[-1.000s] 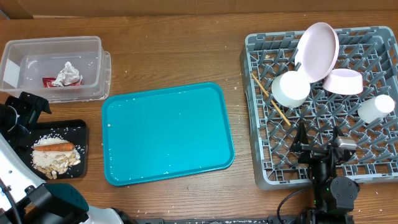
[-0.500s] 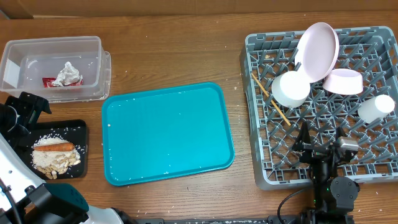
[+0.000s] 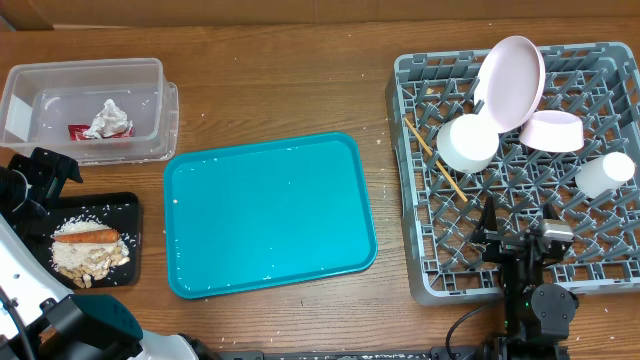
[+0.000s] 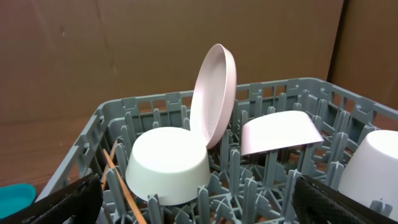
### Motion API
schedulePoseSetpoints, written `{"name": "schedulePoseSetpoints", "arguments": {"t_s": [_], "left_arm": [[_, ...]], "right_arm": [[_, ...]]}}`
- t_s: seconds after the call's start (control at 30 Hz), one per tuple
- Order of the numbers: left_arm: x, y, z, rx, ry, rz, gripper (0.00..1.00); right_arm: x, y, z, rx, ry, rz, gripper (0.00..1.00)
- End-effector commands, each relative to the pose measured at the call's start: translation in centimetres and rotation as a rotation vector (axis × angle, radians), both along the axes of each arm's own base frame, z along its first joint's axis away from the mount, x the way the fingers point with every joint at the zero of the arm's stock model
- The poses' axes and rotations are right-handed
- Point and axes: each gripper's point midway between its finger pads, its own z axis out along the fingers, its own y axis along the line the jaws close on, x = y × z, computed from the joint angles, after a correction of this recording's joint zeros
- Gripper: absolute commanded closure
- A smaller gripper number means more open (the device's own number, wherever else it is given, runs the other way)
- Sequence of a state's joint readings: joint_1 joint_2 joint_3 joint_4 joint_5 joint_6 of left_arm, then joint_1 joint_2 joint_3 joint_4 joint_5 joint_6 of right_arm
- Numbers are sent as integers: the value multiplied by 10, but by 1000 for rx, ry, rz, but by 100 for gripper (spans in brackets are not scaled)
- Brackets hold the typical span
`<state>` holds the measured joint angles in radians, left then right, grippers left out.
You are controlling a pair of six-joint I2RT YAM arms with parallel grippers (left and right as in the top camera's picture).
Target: Sort waste into correct bins and load items into the dishwasher
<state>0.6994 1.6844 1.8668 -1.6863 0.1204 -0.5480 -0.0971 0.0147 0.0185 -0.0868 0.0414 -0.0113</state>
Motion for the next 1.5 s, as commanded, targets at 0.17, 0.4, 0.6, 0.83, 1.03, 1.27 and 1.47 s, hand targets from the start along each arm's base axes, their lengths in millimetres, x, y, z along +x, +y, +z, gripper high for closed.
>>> {"name": "schedulePoseSetpoints", "arguments": {"t_s": [0.17,0.4,0.6,0.83,1.03,1.27,1.47], "left_arm": [[-2,-2,5,8,-16,6,0],[-2,-2,5,8,-16,6,0],[-2,-2,5,8,-16,6,0],[-2,-2,5,8,-16,6,0],[-2,-2,5,8,-16,6,0],[-2,-2,5,8,-16,6,0],[-2,-2,5,8,-16,6,0]], "right_arm": [[1,12,-1,12,-10,48,0],[1,10,-1,135,-22,36,0],[1,8,-1,111,-20,27,0],[1,10,-1,112,-19,38,0],[1,10,-1,112,-19,38,0],[1,10,-1,112,-19,38,0],[1,10,-1,112,-20,38,0]]}}
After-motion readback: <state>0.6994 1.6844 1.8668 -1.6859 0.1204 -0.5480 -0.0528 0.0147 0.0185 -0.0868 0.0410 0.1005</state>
